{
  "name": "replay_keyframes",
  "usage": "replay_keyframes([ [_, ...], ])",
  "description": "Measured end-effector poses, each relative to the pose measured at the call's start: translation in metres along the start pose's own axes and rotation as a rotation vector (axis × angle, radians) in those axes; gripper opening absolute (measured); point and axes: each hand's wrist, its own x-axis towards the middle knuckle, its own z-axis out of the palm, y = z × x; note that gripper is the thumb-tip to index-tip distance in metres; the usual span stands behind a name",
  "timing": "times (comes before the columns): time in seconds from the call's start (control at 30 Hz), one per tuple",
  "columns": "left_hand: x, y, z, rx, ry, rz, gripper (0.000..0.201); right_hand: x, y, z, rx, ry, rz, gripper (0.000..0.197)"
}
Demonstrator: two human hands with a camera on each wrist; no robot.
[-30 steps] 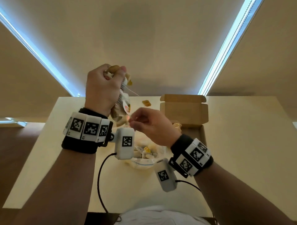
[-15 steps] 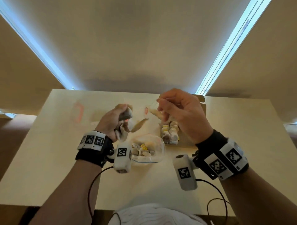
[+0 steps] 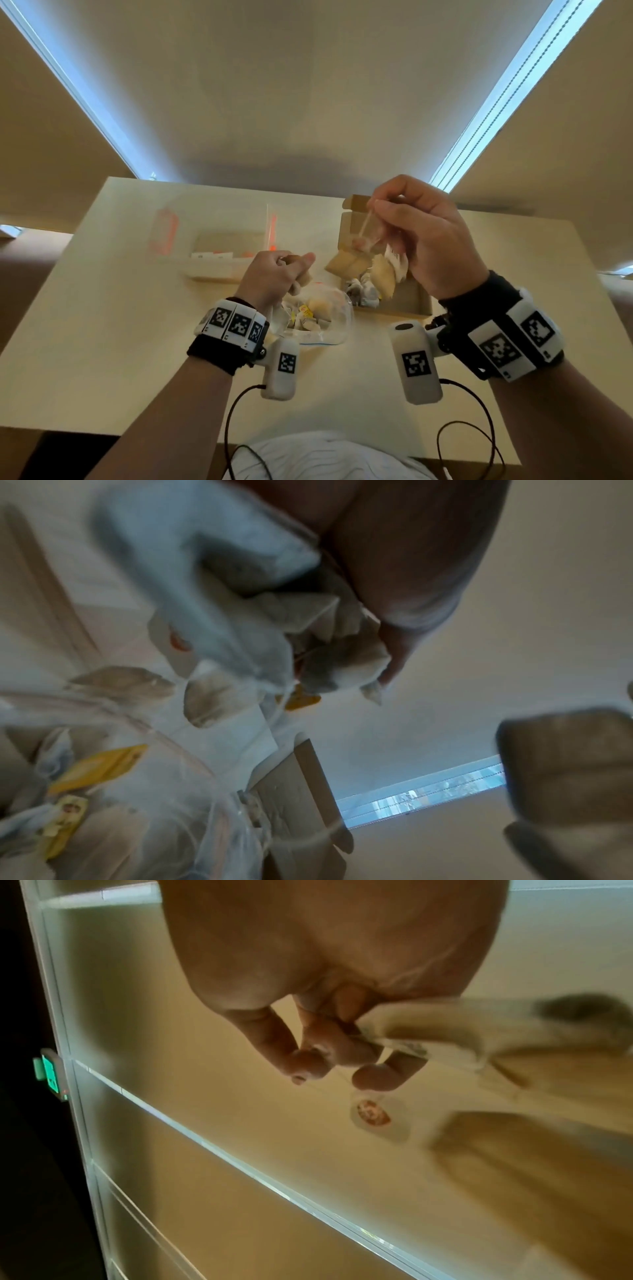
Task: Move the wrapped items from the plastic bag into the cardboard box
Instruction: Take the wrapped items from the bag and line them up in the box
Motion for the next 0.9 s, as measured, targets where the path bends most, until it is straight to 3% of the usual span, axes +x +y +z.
replay_keyframes([
  [0.13,0.01,-0.018,-0.011,0.087,0.085,-0.085,0.034,0.0,-0.022,-0.008,0.215,0.089,-0.022,0.006],
  [0.27,0.016,-0.031,-0.012,0.139,0.071,-0.112,0.02,0.002,-0.035,-0.008,0.077,0.042,-0.073,0.007],
  [0.33,0.013,-0.025,-0.01,0.14,0.057,-0.038,0.003,0.003,-0.031,-0.006,-0.047,0.008,-0.035,0.009],
  [0.4,0.006,-0.012,-0.008,0.126,0.032,0.087,0.012,0.006,-0.025,-0.008,-0.144,-0.029,0.015,0.011],
  [0.5,-0.009,0.019,-0.003,0.038,-0.113,0.28,0.022,0.008,-0.017,-0.011,-0.255,-0.13,0.085,0.014],
  [0.7,-0.038,0.071,0.001,-0.14,-0.397,0.466,0.033,0.009,-0.007,-0.006,-0.374,-0.243,0.184,0.007],
  [0.83,-0.044,0.082,0.002,-0.062,-0.355,0.503,0.016,0.006,-0.005,-0.008,-0.425,-0.244,0.167,0.007],
  [0.9,-0.045,0.084,-0.001,0.016,-0.307,0.509,0.018,0.003,-0.004,-0.011,-0.445,-0.246,0.166,0.007],
])
